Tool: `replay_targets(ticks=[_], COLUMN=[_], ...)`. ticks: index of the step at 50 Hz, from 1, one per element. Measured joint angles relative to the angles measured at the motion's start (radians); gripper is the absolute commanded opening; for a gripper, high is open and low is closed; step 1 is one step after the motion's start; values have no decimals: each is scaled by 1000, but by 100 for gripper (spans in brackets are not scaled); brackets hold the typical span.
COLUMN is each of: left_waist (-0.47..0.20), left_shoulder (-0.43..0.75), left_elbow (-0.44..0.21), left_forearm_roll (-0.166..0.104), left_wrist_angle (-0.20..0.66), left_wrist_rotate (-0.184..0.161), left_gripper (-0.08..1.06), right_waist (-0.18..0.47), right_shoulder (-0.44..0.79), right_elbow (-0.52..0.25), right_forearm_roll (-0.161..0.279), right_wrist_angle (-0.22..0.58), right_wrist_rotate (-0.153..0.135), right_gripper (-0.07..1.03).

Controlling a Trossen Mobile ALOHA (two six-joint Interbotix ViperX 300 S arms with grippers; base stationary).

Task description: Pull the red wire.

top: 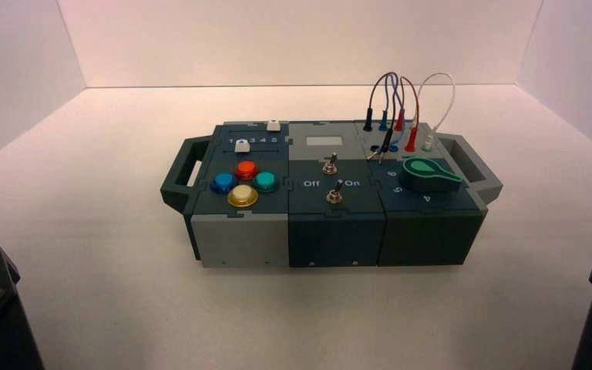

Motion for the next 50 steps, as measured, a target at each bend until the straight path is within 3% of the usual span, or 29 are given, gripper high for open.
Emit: replay_targets(ticks=[22,28,32,38,50], left_waist=[0,-2,-11,-26,-77], left_shoulder=[6,9,12,23,46], left_elbow=[0,-15,-57,-132,-216], left_forearm_roll=[-2,-2,-2,-2,-2], left_wrist_angle=[3,57,147,290,460], left_wrist_rotate=[12,12,14,14,14], left_gripper=[-3,-3,-3,-3,-3], right_waist=[0,0,0,-2,14], right_shoulder=[8,8,8,8,-8], right_elbow=[0,-3,-21,-98,-213], right_forearm_roll=[0,0,-2,-2,2], right_wrist_angle=[3,37,91,262,479], right_wrist_rotate=[2,2,2,2,2], right_gripper=[-2,-2,-2,-2,-2])
